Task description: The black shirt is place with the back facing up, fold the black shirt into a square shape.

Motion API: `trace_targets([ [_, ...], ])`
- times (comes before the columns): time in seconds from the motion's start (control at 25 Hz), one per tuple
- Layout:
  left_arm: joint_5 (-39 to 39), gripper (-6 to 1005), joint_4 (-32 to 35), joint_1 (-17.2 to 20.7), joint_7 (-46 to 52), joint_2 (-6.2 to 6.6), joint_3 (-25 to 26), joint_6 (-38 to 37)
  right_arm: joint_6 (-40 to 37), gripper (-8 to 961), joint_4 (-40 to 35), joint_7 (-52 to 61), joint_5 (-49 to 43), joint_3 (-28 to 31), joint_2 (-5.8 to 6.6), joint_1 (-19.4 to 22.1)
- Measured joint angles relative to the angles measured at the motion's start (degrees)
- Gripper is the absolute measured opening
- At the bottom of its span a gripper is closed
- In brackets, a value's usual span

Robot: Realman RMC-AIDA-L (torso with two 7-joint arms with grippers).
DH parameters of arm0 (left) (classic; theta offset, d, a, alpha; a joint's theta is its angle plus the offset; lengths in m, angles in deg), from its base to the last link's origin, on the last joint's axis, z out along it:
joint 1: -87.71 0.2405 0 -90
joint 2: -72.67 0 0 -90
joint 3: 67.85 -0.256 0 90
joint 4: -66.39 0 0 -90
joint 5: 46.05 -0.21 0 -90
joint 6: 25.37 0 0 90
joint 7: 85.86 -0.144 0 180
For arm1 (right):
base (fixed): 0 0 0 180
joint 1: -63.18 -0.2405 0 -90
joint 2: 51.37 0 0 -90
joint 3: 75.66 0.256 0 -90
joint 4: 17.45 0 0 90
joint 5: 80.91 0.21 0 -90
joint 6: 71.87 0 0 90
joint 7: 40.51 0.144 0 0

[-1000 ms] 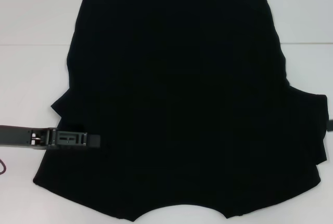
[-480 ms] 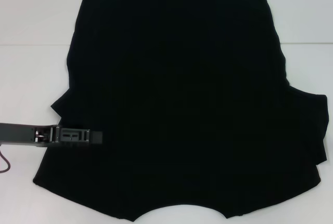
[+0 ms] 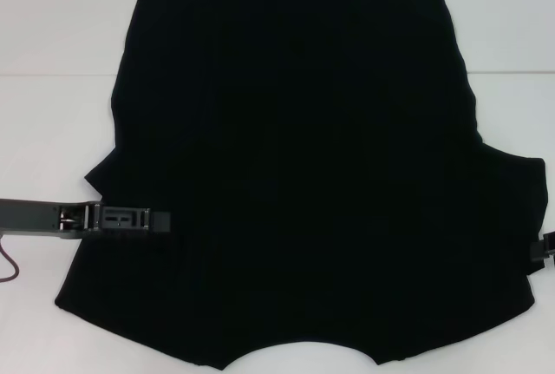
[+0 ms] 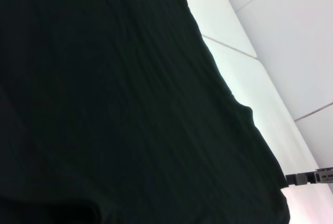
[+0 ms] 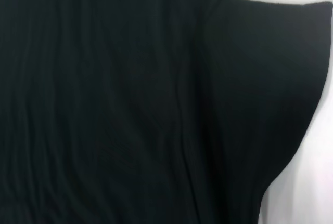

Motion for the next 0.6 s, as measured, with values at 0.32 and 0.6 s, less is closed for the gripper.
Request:
trace_targets([
  [0.32, 0.0, 683, -0.51, 0.01, 0.0, -0.08, 0.0, 0.47, 1.9, 403, 0.83, 1.06, -0.04, -1.26, -0.42, -0.87],
  [0.6, 0.0, 684, -0.63, 0.08, 0.03, -0.09, 0.57, 0.97, 3.3, 347, 0.97, 2.86, -0.1, -5.3, -0.59, -1.12],
])
